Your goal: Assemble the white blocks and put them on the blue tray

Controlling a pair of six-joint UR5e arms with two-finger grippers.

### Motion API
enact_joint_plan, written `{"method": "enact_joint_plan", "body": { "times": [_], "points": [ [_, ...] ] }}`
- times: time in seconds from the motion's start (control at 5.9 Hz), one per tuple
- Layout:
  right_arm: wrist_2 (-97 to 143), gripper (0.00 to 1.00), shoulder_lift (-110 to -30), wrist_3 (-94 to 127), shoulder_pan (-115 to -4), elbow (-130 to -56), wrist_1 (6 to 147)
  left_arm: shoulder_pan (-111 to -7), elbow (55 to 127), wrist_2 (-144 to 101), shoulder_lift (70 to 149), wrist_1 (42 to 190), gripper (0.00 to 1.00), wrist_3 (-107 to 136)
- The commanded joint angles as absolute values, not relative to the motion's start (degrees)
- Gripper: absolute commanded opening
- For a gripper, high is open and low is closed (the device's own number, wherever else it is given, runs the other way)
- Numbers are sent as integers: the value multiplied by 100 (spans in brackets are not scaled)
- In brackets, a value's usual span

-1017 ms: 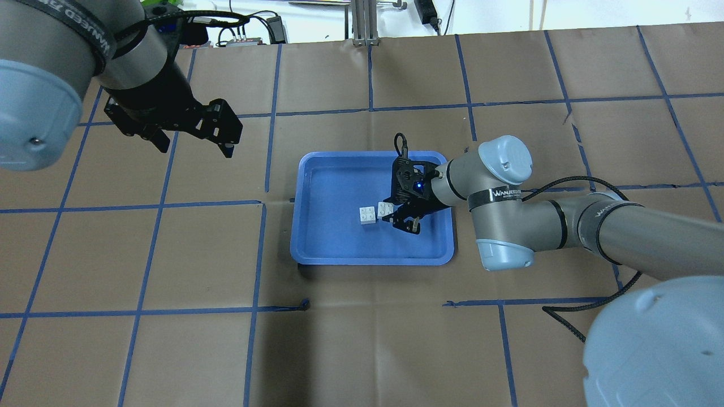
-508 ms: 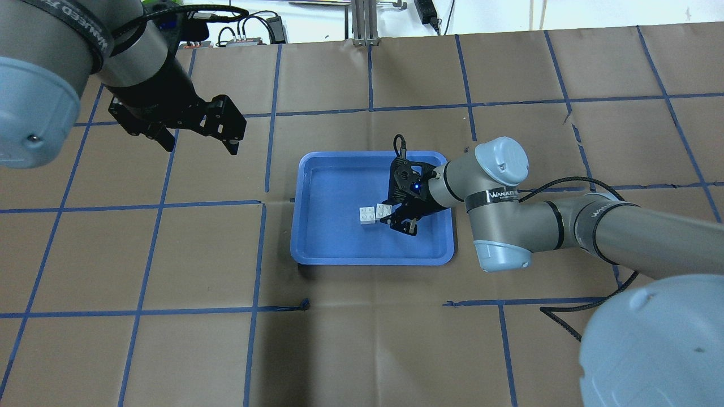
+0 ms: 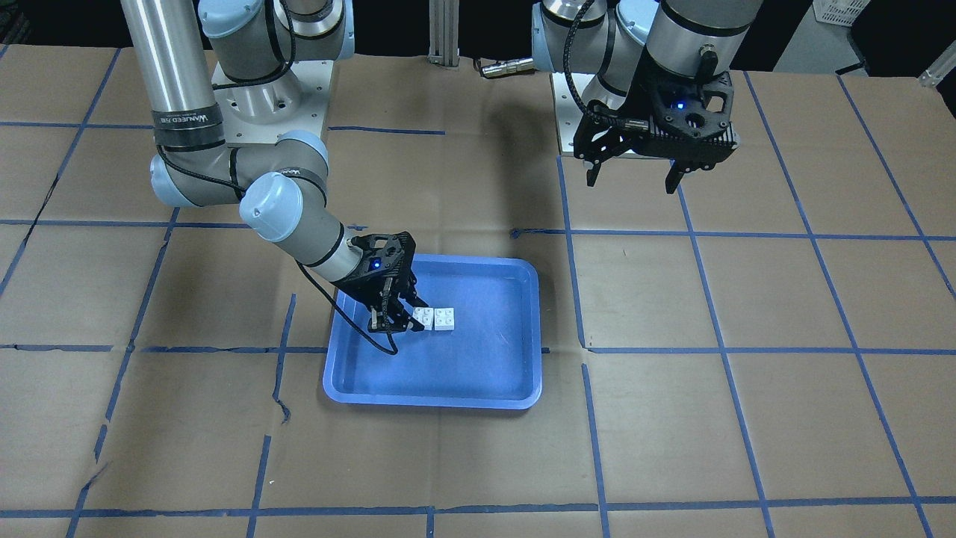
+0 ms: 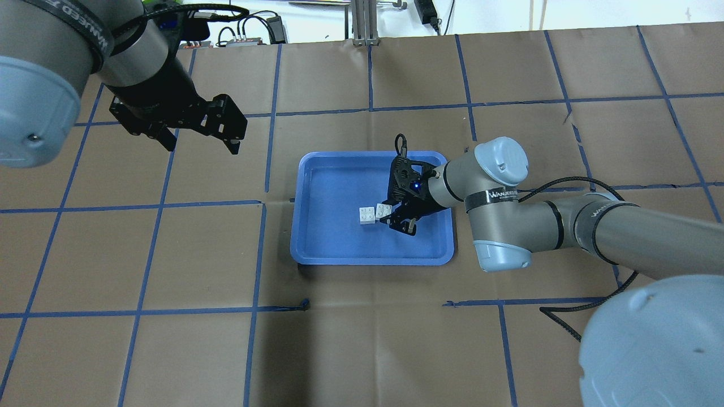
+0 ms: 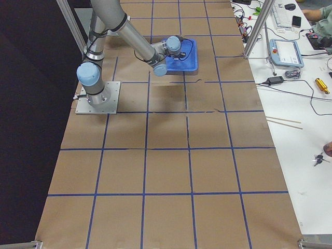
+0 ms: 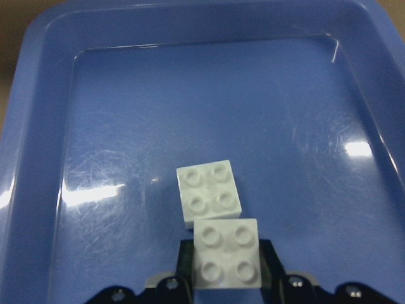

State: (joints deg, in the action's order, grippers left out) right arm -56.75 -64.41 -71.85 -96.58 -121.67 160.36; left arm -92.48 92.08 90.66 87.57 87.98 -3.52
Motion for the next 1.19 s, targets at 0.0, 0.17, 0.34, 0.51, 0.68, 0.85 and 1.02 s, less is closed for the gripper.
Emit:
{"method": "enact_joint_plan", "body": {
  "times": [0.0,0.17,0.34,0.51,0.68,0.85,1.02],
  "points": [
    [-5678,24,-6285,-7286,-9659,-12155,16233,-9237,9211,9062,8745,8798,99,-378],
    [-5669,24,-6293,-7260,-9659,-12164,16251,-9246,9211,9062,8745,8798,99,-378],
    [-5669,24,-6284,-7234,-9694,-12155,16251,-9237,9211,9070,8745,8798,99,-387],
    [-5669,24,-6293,-7216,-9729,-12155,16251,-9246,9211,9070,8745,8798,99,-395],
    [-5678,24,-6293,-7207,-9729,-12164,16242,-9237,9211,9070,8736,8798,99,-396],
    [-5678,24,-6328,-7190,-9729,-12164,16242,-9237,9211,9070,8736,8798,99,-396],
    [-5678,24,-6319,-7189,-9729,-12164,16242,-9237,9211,9070,8736,8798,99,-396]
  ]
}}
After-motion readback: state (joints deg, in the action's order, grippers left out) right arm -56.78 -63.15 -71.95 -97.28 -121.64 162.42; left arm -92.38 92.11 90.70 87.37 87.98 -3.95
